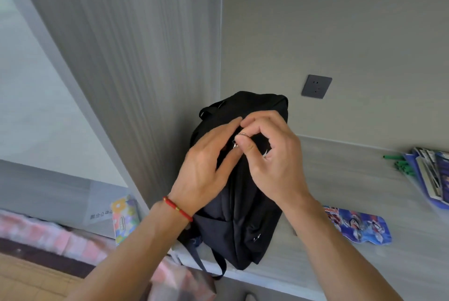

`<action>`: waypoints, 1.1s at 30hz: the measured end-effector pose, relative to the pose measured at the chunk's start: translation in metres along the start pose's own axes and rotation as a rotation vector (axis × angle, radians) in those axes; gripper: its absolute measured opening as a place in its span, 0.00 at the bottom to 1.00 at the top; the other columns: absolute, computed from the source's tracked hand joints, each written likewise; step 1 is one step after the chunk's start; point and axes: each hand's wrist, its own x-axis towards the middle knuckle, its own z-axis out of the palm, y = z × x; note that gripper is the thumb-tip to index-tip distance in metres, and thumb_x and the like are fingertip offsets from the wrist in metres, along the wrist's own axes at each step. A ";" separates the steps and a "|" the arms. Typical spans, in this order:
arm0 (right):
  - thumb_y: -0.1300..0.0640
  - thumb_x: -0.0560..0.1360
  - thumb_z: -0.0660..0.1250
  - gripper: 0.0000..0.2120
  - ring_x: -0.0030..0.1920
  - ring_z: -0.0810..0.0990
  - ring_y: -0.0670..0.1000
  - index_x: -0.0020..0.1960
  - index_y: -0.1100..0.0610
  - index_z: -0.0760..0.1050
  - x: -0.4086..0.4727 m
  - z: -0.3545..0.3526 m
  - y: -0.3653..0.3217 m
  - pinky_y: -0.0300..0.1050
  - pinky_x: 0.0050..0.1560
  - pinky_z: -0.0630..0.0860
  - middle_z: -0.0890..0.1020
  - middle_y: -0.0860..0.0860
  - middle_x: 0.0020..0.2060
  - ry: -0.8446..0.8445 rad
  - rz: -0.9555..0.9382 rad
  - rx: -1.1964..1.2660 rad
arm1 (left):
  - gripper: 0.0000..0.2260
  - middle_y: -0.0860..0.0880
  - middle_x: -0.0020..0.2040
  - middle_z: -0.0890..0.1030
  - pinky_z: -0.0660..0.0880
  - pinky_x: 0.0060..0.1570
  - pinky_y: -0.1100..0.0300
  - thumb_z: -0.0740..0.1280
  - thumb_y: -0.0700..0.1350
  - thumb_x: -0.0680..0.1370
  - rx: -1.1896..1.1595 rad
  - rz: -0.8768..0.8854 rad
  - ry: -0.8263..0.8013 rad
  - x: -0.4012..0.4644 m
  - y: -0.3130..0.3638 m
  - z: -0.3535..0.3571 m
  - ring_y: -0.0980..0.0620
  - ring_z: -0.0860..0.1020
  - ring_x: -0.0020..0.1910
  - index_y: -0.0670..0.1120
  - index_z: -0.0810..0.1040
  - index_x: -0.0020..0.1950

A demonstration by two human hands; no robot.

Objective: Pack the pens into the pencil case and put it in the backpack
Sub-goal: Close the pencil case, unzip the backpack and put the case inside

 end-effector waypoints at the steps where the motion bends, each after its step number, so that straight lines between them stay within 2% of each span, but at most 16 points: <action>1: 0.66 0.75 0.72 0.05 0.51 0.81 0.48 0.42 0.60 0.79 0.005 -0.003 0.005 0.40 0.53 0.76 0.82 0.50 0.46 0.003 0.022 0.046 | 0.21 0.53 0.65 0.79 0.70 0.63 0.67 0.67 0.44 0.80 -0.012 -0.014 -0.032 0.004 -0.001 0.000 0.63 0.75 0.63 0.47 0.70 0.73; 3: 0.66 0.75 0.71 0.05 0.50 0.82 0.49 0.42 0.59 0.78 0.015 -0.006 0.016 0.43 0.53 0.78 0.82 0.49 0.45 0.024 0.086 0.099 | 0.22 0.56 0.62 0.80 0.69 0.58 0.74 0.70 0.46 0.78 -0.034 -0.092 -0.062 0.008 -0.003 0.000 0.68 0.76 0.56 0.51 0.72 0.72; 7: 0.64 0.76 0.70 0.05 0.50 0.83 0.48 0.43 0.57 0.77 0.034 -0.004 0.045 0.43 0.55 0.78 0.84 0.46 0.45 0.102 0.242 0.166 | 0.19 0.55 0.50 0.83 0.76 0.48 0.65 0.72 0.45 0.76 -0.151 -0.290 -0.099 0.005 -0.008 -0.011 0.55 0.80 0.45 0.58 0.77 0.66; 11: 0.60 0.77 0.68 0.05 0.51 0.83 0.42 0.44 0.54 0.76 0.047 -0.011 0.072 0.32 0.52 0.76 0.85 0.42 0.45 0.191 0.416 0.257 | 0.14 0.55 0.43 0.79 0.72 0.40 0.70 0.72 0.45 0.75 -0.164 -0.364 -0.223 0.000 -0.015 -0.035 0.58 0.75 0.37 0.59 0.79 0.58; 13: 0.57 0.77 0.69 0.05 0.51 0.84 0.43 0.43 0.52 0.77 0.050 -0.014 0.079 0.38 0.54 0.78 0.86 0.44 0.45 0.190 0.451 0.306 | 0.13 0.55 0.44 0.80 0.72 0.38 0.70 0.71 0.49 0.73 -0.101 -0.387 -0.208 0.003 -0.013 -0.041 0.56 0.76 0.36 0.60 0.79 0.56; 15: 0.56 0.77 0.70 0.05 0.50 0.85 0.45 0.42 0.50 0.77 0.053 -0.016 0.081 0.41 0.55 0.79 0.87 0.47 0.43 0.149 0.440 0.343 | 0.13 0.55 0.45 0.79 0.73 0.39 0.70 0.71 0.51 0.73 0.010 -0.350 -0.147 0.019 -0.006 -0.034 0.53 0.78 0.38 0.61 0.79 0.56; 19: 0.59 0.77 0.71 0.05 0.48 0.86 0.46 0.42 0.53 0.79 0.061 -0.022 0.081 0.36 0.53 0.79 0.87 0.46 0.41 0.035 0.318 0.340 | 0.13 0.57 0.45 0.78 0.74 0.41 0.68 0.73 0.51 0.73 0.199 -0.268 -0.111 0.077 0.010 -0.001 0.56 0.77 0.37 0.59 0.80 0.57; 22: 0.61 0.77 0.71 0.03 0.49 0.86 0.48 0.44 0.56 0.80 0.066 -0.030 0.087 0.38 0.54 0.80 0.87 0.48 0.42 -0.014 0.260 0.399 | 0.06 0.54 0.36 0.80 0.72 0.33 0.69 0.72 0.54 0.73 0.254 -0.315 -0.168 0.111 0.016 0.016 0.56 0.77 0.34 0.56 0.84 0.49; 24: 0.61 0.77 0.71 0.03 0.50 0.86 0.49 0.44 0.56 0.79 0.068 -0.034 0.094 0.40 0.55 0.80 0.87 0.48 0.42 -0.019 0.259 0.414 | 0.06 0.49 0.32 0.81 0.73 0.33 0.65 0.72 0.53 0.74 0.238 -0.360 -0.216 0.121 0.017 0.024 0.54 0.77 0.33 0.51 0.84 0.43; 25: 0.60 0.77 0.70 0.03 0.50 0.86 0.49 0.44 0.56 0.79 0.069 -0.034 0.097 0.40 0.56 0.80 0.87 0.48 0.43 -0.014 0.268 0.409 | 0.06 0.49 0.32 0.82 0.74 0.32 0.64 0.72 0.52 0.74 0.210 -0.403 -0.226 0.123 0.016 0.026 0.55 0.78 0.32 0.51 0.85 0.42; 27: 0.59 0.77 0.70 0.04 0.50 0.86 0.47 0.44 0.57 0.78 0.069 -0.033 0.106 0.38 0.55 0.79 0.87 0.47 0.43 0.008 0.322 0.405 | 0.02 0.53 0.34 0.85 0.76 0.31 0.68 0.75 0.49 0.73 0.012 -0.551 -0.215 0.125 0.015 0.026 0.59 0.81 0.32 0.52 0.86 0.44; 28: 0.58 0.77 0.70 0.04 0.50 0.86 0.46 0.44 0.57 0.78 0.070 -0.031 0.112 0.39 0.55 0.80 0.87 0.47 0.43 0.027 0.372 0.416 | 0.02 0.54 0.36 0.86 0.79 0.36 0.68 0.75 0.47 0.73 -0.120 -0.634 -0.211 0.125 0.013 0.024 0.59 0.83 0.35 0.53 0.87 0.44; 30: 0.58 0.77 0.71 0.04 0.49 0.86 0.46 0.44 0.57 0.79 0.073 -0.027 0.124 0.42 0.55 0.80 0.88 0.47 0.43 0.073 0.508 0.463 | 0.03 0.50 0.39 0.88 0.82 0.43 0.61 0.76 0.44 0.73 -0.308 -0.777 -0.199 0.126 0.011 0.020 0.54 0.86 0.41 0.51 0.88 0.44; 33: 0.58 0.76 0.71 0.04 0.49 0.86 0.49 0.44 0.59 0.80 0.079 -0.022 0.142 0.43 0.56 0.79 0.88 0.50 0.42 0.097 0.695 0.545 | 0.03 0.48 0.39 0.88 0.82 0.42 0.60 0.75 0.42 0.73 -0.315 -0.811 -0.168 0.126 0.010 0.019 0.51 0.86 0.41 0.49 0.88 0.43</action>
